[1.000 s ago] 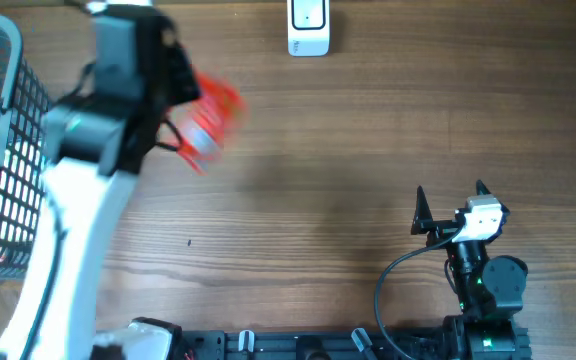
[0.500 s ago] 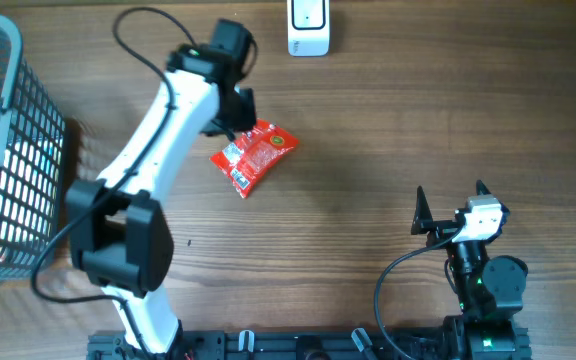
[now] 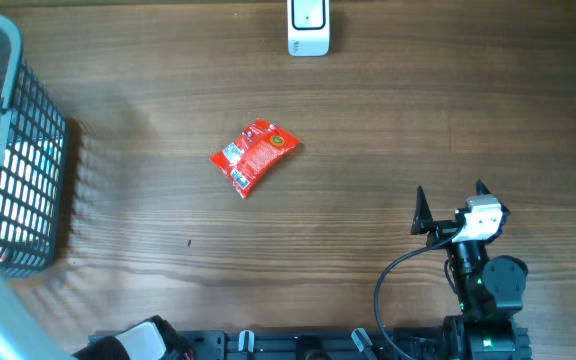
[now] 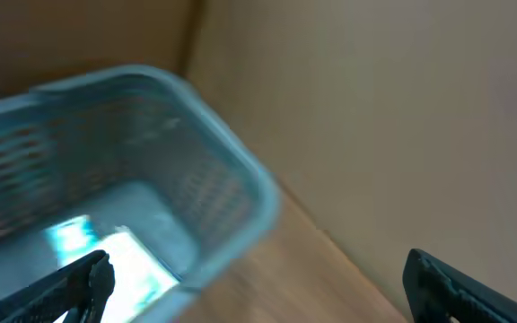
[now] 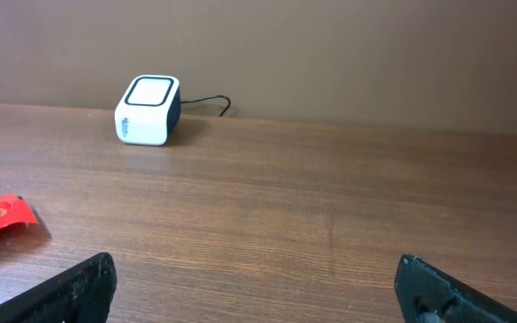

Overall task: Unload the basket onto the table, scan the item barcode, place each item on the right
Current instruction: 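Lift the red bag out and drop it on the table center, then reach the left gripper back into the basket and grasp the white package, then carry the white package out and release it beside the red bag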

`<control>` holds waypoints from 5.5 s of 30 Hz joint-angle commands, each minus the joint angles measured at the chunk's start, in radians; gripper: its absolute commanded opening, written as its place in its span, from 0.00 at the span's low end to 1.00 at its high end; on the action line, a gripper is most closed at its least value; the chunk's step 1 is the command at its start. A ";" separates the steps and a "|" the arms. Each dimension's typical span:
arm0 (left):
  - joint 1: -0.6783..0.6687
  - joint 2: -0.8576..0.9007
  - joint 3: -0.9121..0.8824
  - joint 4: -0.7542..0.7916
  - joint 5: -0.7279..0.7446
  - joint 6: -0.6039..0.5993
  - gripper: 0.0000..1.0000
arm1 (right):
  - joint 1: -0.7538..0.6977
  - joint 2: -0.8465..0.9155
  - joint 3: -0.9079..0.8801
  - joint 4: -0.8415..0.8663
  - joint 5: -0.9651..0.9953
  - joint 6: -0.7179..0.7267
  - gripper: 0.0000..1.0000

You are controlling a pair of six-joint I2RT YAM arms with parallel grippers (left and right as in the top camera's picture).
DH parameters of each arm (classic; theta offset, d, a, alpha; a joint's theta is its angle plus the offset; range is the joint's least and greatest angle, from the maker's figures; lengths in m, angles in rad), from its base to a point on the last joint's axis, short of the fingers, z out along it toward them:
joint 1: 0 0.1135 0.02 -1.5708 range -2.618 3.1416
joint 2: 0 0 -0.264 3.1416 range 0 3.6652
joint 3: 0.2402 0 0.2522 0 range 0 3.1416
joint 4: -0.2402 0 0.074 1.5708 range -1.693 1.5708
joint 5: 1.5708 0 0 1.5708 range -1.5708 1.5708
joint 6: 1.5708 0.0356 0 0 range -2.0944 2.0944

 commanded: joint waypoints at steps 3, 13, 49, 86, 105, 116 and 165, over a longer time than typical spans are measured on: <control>0.234 0.130 -0.004 -0.075 0.004 -0.008 1.00 | -0.003 -0.003 -0.001 0.003 0.014 -0.003 1.00; 0.370 0.511 -0.004 -0.213 0.001 0.130 1.00 | -0.003 -0.003 -0.001 0.003 0.014 -0.002 1.00; 0.417 0.776 -0.349 -0.037 0.117 0.320 0.92 | -0.003 -0.003 -0.001 0.003 0.014 -0.002 1.00; 0.417 0.237 -0.320 -0.016 0.255 0.299 0.04 | -0.003 -0.003 -0.001 0.003 0.014 -0.003 1.00; 0.417 0.638 -0.439 0.022 0.021 0.275 1.00 | -0.003 -0.003 -0.001 0.003 0.014 -0.003 1.00; 0.417 0.762 -0.440 0.032 0.137 0.284 1.00 | -0.003 -0.003 -0.001 0.003 0.014 -0.003 1.00; 0.434 -0.033 -0.394 0.242 0.615 -0.014 0.04 | -0.003 -0.003 -0.001 0.003 0.014 -0.002 1.00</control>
